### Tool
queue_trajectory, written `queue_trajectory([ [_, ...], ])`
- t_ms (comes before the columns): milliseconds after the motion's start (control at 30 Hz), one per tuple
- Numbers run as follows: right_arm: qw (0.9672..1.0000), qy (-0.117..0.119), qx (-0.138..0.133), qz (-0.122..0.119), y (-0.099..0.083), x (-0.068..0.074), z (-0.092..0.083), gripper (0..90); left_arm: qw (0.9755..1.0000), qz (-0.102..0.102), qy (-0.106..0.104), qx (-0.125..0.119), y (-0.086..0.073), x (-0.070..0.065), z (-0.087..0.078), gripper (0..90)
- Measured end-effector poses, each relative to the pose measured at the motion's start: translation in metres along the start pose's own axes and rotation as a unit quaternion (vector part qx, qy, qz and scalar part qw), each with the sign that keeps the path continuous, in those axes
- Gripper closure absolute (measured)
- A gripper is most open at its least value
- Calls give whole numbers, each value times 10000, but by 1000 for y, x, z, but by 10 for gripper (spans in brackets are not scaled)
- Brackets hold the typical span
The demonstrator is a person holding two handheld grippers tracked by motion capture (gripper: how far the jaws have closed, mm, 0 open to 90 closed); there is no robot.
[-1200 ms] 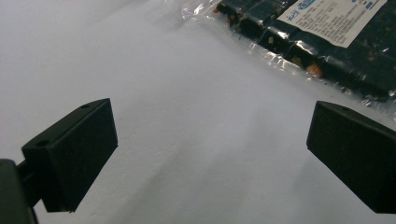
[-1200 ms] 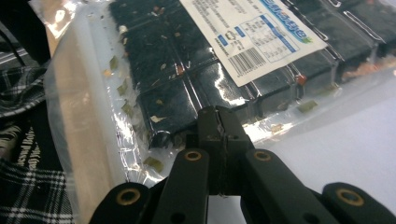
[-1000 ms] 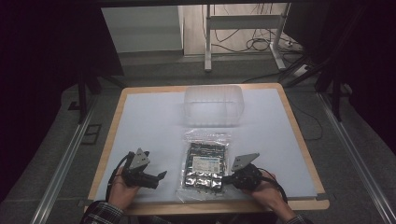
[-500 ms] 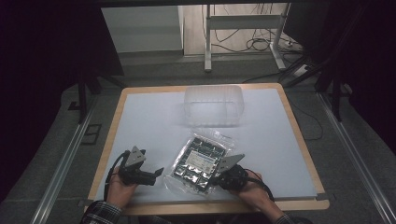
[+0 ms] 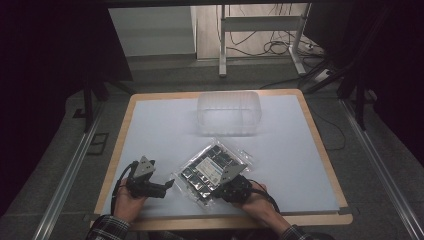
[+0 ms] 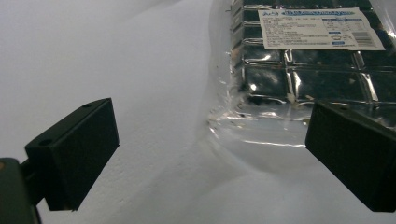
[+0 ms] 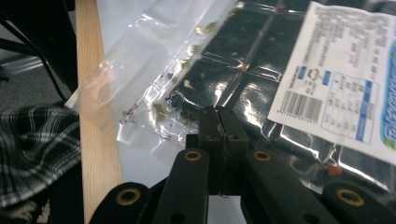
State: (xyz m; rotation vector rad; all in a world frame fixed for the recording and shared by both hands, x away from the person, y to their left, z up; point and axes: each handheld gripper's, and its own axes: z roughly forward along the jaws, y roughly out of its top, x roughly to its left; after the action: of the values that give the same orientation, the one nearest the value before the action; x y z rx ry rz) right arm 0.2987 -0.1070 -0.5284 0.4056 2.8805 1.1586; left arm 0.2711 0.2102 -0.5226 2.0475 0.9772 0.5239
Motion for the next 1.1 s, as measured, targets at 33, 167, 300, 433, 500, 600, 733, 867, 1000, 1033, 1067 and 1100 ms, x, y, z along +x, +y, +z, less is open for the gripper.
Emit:
queue_trajectory([
  [33,10000,15,-8,11,1,0,2,893,10000,1,-2,-1,0,0,0,23],
  [167,10000,20,7,-22,4,0,4,893,10000,6,-14,6,0,0,0,23],
  [300,10000,28,62,36,5,0,2,892,10000,34,-30,22,0,-1,0,22],
  [433,10000,-20,28,81,4,-3,-3,892,10000,44,-46,34,0,-1,1,22],
  [500,9999,-71,-51,140,5,-5,-8,891,10000,61,-46,39,0,-2,1,22],
  [600,9996,-142,-147,216,6,-9,-14,879,10000,72,-42,39,0,-2,1,22],
  [733,9992,-257,-227,216,6,-14,-19,876,9999,85,-44,44,0,-2,1,22],
  [867,9985,-401,-319,170,8,-19,-24,861,9999,97,-42,60,0,-3,2,22],
  [1000,9982,-464,-354,162,9,-26,-28,849,9999,118,-42,88,0,-3,2,22],
  [1033,9981,-492,-342,166,9,-28,-28,847,9999,120,-42,89,0,-3,2,22],
  [1067,9980,-516,-320,179,10,-30,-28,841,9999,119,-44,88,0,-3,2,22],
  [1100,9978,-554,-319,173,11,-33,-28,837,9999,116,-48,89,0,-3,2,22],
])
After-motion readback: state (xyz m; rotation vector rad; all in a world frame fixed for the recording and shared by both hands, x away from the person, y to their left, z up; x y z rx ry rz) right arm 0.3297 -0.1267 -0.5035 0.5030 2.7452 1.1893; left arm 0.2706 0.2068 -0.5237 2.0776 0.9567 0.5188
